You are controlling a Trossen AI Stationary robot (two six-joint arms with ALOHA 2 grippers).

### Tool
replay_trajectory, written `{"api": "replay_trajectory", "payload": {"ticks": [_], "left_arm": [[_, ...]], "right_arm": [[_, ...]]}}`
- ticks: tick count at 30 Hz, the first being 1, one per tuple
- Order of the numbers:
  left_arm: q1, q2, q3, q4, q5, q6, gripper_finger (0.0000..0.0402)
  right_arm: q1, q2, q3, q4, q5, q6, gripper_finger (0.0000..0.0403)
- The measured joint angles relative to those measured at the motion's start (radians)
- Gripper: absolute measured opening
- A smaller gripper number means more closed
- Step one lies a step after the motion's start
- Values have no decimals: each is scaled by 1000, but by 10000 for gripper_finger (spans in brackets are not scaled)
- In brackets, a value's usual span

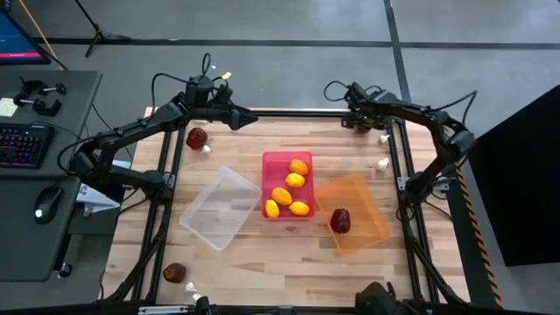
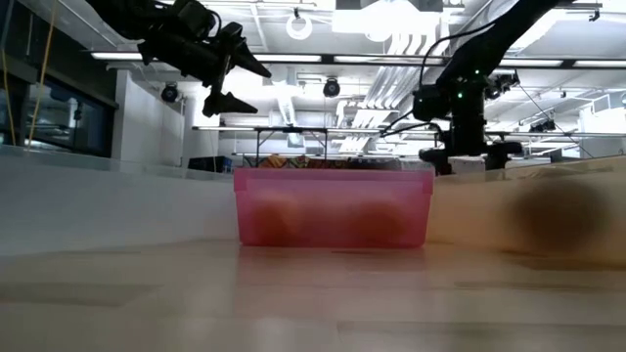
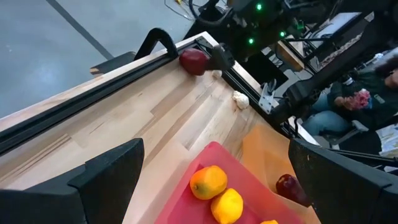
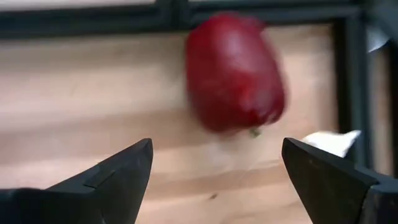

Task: Sort produce into baskets
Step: Put the red apple into the orange bin

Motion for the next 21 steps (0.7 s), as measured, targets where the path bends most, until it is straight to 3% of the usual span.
{"api": "replay_trajectory", "payload": {"ticks": [7, 11, 14, 21], "left_arm": [[0, 0, 0, 14, 0, -24, 388], [0, 0, 0, 31, -1, -35, 388], [0, 0, 0, 42, -1, -49, 388], [0, 0, 0, 51, -1, -50, 388]], "right_arm": [[-97, 2, 0, 50, 24, -116, 346], [-144, 18, 1, 96, -46, -147, 346], [-157, 29, 1, 129, -89, -194, 346], [-170, 79, 2, 143, -79, -225, 346]]}}
